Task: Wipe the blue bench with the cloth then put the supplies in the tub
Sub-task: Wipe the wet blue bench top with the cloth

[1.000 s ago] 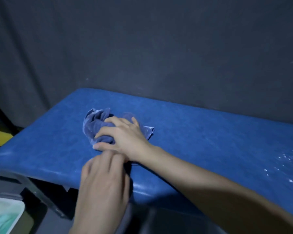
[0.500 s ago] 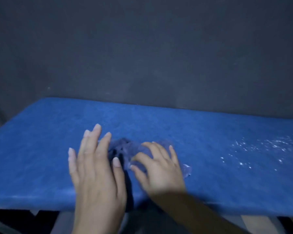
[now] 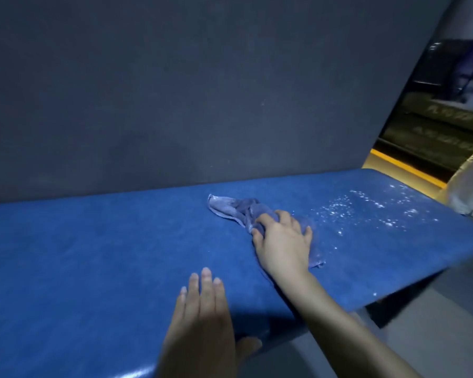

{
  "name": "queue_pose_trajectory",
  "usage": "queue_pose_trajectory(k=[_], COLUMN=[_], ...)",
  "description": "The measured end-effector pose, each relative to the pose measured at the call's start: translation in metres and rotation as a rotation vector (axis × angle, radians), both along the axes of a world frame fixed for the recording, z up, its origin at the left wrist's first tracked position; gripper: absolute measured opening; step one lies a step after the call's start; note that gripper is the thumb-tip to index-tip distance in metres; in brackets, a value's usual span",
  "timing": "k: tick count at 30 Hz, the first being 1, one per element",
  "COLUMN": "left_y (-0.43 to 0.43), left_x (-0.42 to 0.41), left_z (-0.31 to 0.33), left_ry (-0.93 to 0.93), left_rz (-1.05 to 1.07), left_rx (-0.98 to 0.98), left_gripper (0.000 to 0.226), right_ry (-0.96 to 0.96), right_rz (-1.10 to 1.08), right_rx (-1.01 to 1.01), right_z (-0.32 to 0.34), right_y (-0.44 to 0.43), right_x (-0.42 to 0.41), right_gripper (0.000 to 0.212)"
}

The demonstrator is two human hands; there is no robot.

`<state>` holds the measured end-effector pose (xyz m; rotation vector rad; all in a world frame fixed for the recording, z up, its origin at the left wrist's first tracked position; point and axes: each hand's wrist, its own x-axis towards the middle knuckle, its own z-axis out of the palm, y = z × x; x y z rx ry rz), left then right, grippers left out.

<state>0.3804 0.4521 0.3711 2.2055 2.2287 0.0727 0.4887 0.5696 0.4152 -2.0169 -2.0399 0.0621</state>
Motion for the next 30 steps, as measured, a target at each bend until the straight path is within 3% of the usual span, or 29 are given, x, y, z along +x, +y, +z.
queue_pose_trajectory(k=[2, 4, 7, 9, 11, 15, 22, 26, 30], left_y=[0.004, 0.006, 0.004, 0.01, 0.006, 0.006, 0.013, 0.026, 0.052], left_x=[-0.002, -0.004, 0.006, 0.008, 0.014, 0.017, 0.02, 0.034, 0.059], left_z=[0.007, 0.012, 0.054, 0.051, 0.062, 0.066, 0.073, 0.072, 0.061], left_ry=[0.044, 0.085, 0.2, 0.222, 0.198, 0.26, 0.268, 0.2, 0.088], left_rz=[-0.051, -0.079, -0.039, -0.087, -0.044, -0.042, 0.037, 0.105, -0.011], left_rx=[0.024, 0.016, -0.291, -0.109, -0.228, -0.259, -0.382, -0.27, -0.206], left_gripper=[0.091, 0.091, 0.105, 0.105, 0.101, 0.101, 0.088, 0.069, 0.078], right_ry=[-0.004, -0.008, 0.023, 0.019, 0.027, 0.038, 0.048, 0.029, 0.055], right_rz=[0.042, 0.113, 0.212, 0.147, 0.014, -0.094, 0.125, 0.253, 0.217], right_rx=[0.035, 0.202, 0.096, 0.053, 0.043, 0.005, 0.096, 0.107, 0.073], right_z=[-0.005, -0.01, -0.007, -0.004, 0.0, 0.002, -0.006, -0.007, -0.005], right_y=[-0.01, -0.019, -0.013, 0.008, 0.028, 0.04, 0.009, 0.009, 0.029], right_x=[-0.009, -0.012, 0.006, 0.037, 0.074, 0.108, 0.047, 0.034, 0.059], right_gripper=[0.031, 0.025, 0.028, 0.031, 0.032, 0.033, 0.035, 0.034, 0.031])
